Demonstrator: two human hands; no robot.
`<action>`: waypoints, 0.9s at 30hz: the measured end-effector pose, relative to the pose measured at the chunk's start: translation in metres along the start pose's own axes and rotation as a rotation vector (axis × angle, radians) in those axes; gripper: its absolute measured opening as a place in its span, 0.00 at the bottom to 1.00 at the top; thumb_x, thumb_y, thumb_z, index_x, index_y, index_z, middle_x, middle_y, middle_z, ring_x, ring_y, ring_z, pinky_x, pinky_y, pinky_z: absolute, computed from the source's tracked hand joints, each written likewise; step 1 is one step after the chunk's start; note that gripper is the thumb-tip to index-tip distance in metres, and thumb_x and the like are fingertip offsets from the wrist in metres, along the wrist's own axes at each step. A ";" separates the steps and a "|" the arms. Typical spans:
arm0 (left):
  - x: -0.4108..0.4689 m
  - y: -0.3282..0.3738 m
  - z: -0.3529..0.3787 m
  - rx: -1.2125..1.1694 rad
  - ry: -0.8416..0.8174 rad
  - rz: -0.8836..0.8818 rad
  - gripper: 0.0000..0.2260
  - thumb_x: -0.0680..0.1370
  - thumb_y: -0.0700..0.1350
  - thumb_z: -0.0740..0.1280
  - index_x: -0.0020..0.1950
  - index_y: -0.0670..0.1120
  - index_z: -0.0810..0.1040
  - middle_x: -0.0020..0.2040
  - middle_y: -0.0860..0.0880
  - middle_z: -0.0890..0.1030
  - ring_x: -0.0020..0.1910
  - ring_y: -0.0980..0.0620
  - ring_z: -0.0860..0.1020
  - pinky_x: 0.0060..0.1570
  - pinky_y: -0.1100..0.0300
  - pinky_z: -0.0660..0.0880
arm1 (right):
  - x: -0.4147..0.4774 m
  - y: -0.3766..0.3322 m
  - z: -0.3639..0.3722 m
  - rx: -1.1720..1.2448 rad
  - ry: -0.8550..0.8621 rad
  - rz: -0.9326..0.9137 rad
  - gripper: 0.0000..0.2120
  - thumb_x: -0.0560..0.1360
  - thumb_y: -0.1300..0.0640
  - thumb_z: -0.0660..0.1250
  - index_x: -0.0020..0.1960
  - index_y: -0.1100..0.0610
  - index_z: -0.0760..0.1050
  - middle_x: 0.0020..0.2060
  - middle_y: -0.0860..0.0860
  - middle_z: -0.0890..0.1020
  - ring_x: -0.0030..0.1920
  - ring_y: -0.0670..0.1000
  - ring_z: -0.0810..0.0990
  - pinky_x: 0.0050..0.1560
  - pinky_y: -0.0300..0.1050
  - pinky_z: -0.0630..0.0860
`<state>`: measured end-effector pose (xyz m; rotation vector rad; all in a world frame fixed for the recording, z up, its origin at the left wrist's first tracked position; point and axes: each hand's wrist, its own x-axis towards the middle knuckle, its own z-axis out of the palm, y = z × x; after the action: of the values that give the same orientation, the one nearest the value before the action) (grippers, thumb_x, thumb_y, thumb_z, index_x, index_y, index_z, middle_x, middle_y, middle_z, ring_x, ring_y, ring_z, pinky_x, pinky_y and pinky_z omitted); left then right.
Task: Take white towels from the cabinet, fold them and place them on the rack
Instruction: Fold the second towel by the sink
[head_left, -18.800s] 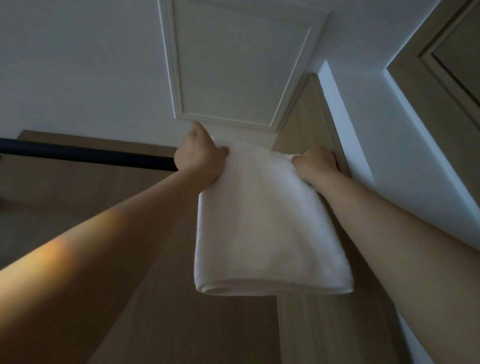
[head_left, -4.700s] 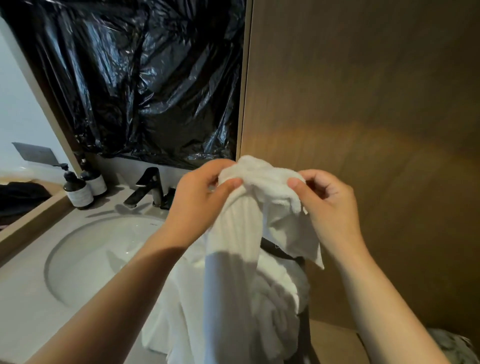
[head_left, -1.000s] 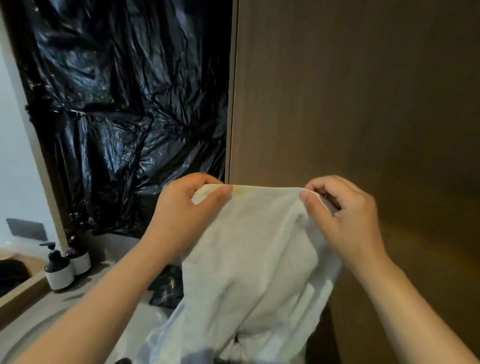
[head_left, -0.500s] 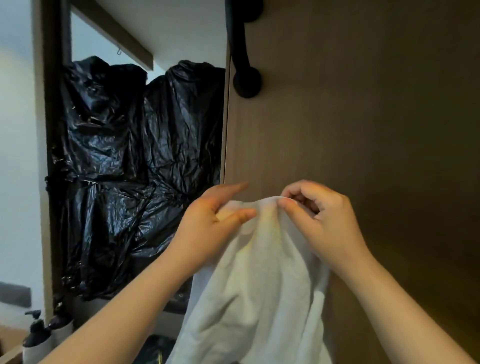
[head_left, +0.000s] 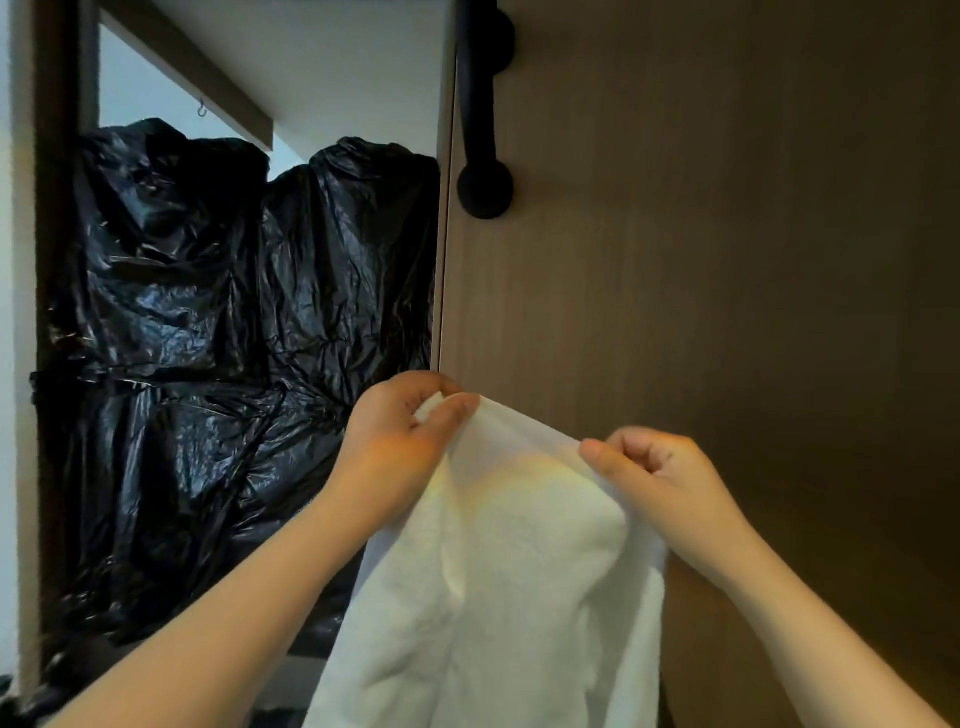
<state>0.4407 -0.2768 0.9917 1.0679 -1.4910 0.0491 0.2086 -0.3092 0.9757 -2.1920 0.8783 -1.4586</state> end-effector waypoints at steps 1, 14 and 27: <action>0.000 -0.003 0.002 0.018 -0.005 0.008 0.08 0.77 0.48 0.69 0.38 0.50 0.82 0.39 0.57 0.81 0.41 0.63 0.77 0.37 0.74 0.68 | -0.002 0.004 -0.003 -0.006 -0.008 0.015 0.27 0.70 0.40 0.66 0.36 0.66 0.73 0.27 0.54 0.70 0.30 0.50 0.69 0.34 0.47 0.66; -0.003 -0.016 0.006 0.029 0.029 0.004 0.10 0.77 0.49 0.69 0.36 0.53 0.79 0.40 0.55 0.81 0.40 0.61 0.77 0.37 0.69 0.70 | -0.006 0.020 -0.007 -0.297 0.269 -0.056 0.09 0.72 0.42 0.70 0.38 0.45 0.75 0.32 0.42 0.79 0.37 0.42 0.78 0.27 0.33 0.71; -0.005 -0.020 -0.002 0.193 0.040 -0.041 0.08 0.79 0.48 0.65 0.45 0.48 0.81 0.42 0.52 0.79 0.41 0.54 0.78 0.36 0.59 0.69 | 0.002 0.006 -0.012 -0.334 0.289 -0.059 0.11 0.75 0.44 0.66 0.38 0.49 0.75 0.30 0.45 0.77 0.34 0.45 0.77 0.31 0.42 0.72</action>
<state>0.4537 -0.2843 0.9775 1.2454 -1.4489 0.1879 0.1962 -0.3146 0.9777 -2.2856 1.2419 -1.8002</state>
